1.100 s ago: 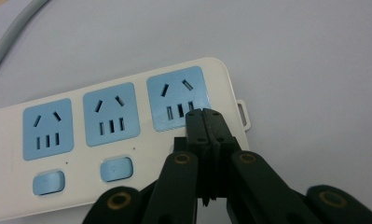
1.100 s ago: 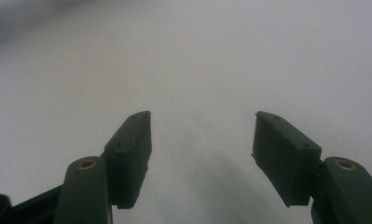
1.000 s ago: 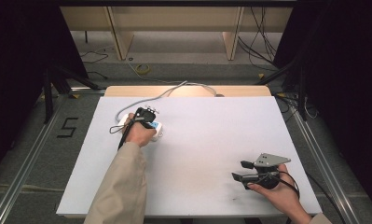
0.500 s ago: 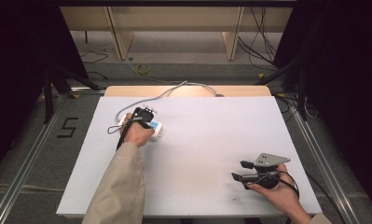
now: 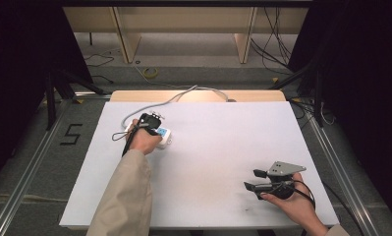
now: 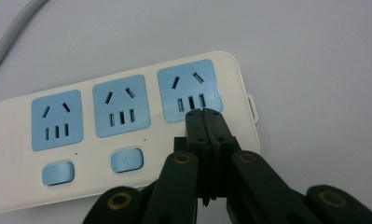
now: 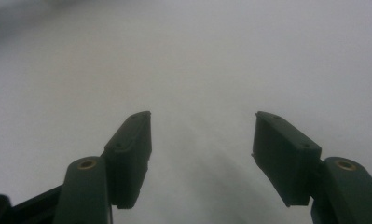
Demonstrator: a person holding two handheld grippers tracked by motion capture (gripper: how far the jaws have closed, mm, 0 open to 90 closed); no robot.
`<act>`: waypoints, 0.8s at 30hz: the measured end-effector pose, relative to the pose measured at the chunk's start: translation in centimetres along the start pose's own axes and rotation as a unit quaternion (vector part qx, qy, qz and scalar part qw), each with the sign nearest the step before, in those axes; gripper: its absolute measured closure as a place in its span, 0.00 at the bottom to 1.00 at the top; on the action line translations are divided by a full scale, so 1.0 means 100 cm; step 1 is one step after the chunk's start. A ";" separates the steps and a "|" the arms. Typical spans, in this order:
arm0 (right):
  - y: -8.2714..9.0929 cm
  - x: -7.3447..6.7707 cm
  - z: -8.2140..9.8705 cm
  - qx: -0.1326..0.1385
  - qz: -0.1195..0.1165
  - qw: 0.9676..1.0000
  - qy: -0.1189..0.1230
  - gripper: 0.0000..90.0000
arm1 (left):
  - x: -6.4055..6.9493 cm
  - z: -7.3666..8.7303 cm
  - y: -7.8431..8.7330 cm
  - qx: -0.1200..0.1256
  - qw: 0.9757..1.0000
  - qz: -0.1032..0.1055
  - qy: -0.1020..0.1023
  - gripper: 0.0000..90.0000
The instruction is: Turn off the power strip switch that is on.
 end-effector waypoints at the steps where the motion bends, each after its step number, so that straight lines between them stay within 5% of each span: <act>1: 0.000 0.000 0.000 0.000 0.000 1.000 0.000 0.42 | 0.001 0.000 0.000 0.000 1.000 -0.001 0.000 1.00; 18: 0.000 0.000 0.000 0.000 0.000 1.000 0.001 0.42 | 0.004 0.001 0.001 0.004 1.000 0.005 -0.009 1.00; 24: 0.001 0.000 0.000 0.000 0.001 1.000 0.001 0.42 | 0.003 0.004 0.009 0.022 1.000 -0.004 -0.019 1.00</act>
Point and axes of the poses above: each handheld gripper's, and its own axes: y roughly backward along the jaws, z roughly out of its underside, x roughly to its right, the point moved 2 cm from there along -y, roughly forward along the jaws, and after that the axes turned 7 degrees about z, right-handed, at the moved point
